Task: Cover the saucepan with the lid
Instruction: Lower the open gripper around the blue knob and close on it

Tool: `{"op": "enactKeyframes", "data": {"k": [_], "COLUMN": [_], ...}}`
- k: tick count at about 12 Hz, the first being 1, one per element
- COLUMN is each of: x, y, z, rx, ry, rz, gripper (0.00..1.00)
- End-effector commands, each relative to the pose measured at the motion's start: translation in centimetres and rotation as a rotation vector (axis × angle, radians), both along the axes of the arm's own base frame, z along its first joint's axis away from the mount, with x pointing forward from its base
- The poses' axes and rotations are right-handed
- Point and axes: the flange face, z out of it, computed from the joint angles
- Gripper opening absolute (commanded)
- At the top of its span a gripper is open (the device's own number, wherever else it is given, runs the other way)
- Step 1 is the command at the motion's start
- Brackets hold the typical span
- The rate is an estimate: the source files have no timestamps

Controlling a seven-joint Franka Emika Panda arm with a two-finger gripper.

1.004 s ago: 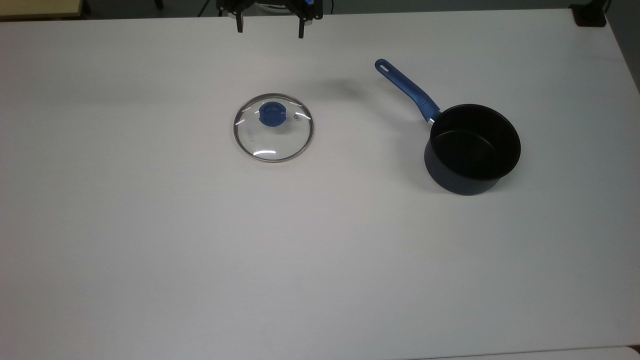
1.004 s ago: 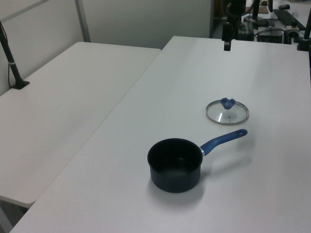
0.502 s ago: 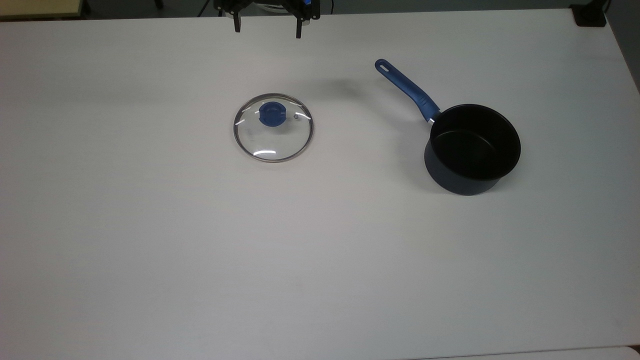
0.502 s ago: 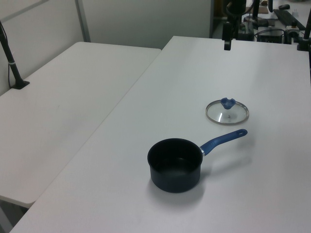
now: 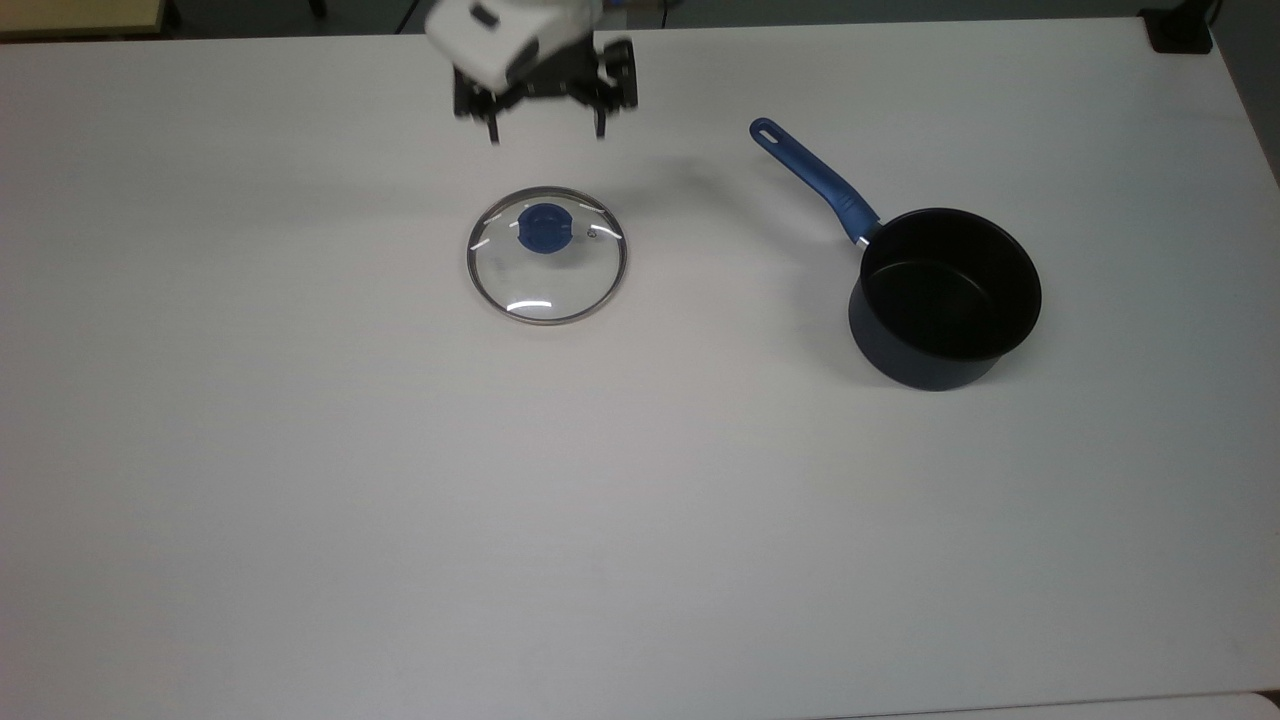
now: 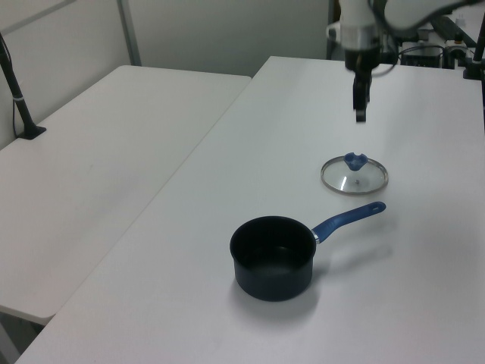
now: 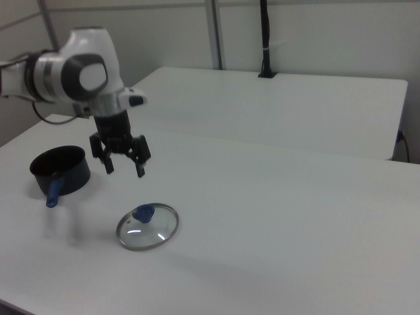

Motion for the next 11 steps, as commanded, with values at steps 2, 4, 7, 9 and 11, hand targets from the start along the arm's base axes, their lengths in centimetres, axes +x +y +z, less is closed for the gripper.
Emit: {"op": "enactKeyframes", "data": {"k": [2, 4, 7, 9, 11], "x": [0.7, 1.1, 1.5, 1.7, 1.6], "y": [-1.2, -1.6, -1.6, -1.2, -0.8], "z": [-9.3, -10.6, -12.3, -12.4, -12.6], "rx": [0.029, 0.030, 0.034, 0.035, 0.036], "ry": [0.031, 0.031, 0.033, 0.016, 0.023], "rz": [0.002, -0.003, 0.029, 0.034, 0.043], "gripper": [1.00, 0.90, 0.82, 0.83, 0.79]}}
